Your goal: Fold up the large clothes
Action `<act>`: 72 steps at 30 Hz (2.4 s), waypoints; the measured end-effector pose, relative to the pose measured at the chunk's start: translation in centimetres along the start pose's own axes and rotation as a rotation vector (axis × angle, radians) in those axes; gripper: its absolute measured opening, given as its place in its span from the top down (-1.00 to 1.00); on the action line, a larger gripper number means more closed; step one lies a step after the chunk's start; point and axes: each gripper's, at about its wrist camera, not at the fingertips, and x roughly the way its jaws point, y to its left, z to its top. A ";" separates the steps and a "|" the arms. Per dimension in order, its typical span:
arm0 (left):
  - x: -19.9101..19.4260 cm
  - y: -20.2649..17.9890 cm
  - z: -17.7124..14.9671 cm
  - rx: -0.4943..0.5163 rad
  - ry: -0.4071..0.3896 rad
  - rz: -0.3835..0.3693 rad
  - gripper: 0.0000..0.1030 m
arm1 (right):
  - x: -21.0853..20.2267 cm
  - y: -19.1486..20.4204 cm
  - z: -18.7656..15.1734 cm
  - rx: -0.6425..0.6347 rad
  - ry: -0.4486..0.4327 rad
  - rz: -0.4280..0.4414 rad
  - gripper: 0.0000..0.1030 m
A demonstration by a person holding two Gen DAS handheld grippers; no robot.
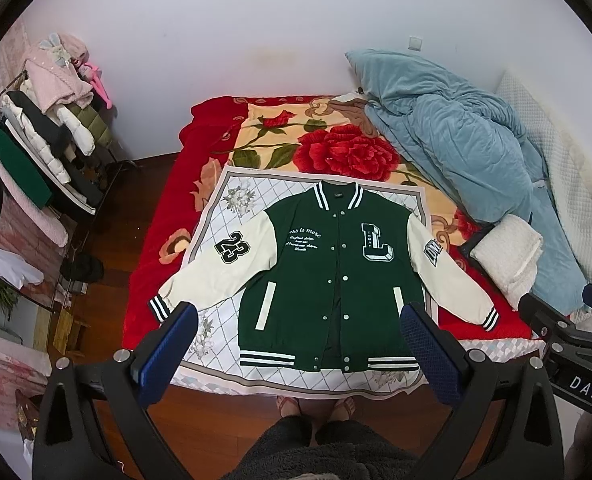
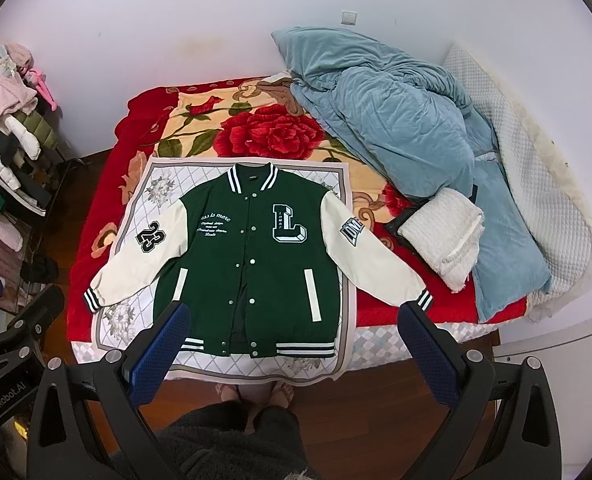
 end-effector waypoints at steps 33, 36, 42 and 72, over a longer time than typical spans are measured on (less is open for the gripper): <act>-0.3 -1.0 3.7 0.014 -0.011 -0.004 -1.00 | -1.1 0.1 0.7 0.010 0.000 -0.004 -1.00; 1.2 -0.7 3.7 0.019 -0.028 0.014 -1.00 | -0.9 0.2 1.0 0.030 0.011 -0.009 -1.00; 6.8 -0.5 4.3 0.070 -0.106 0.093 -1.00 | 5.9 -2.2 0.0 0.204 0.059 0.044 -1.00; 51.9 -19.2 1.3 0.170 0.295 0.315 -1.00 | 67.5 -41.4 -22.1 1.547 0.112 0.234 -0.21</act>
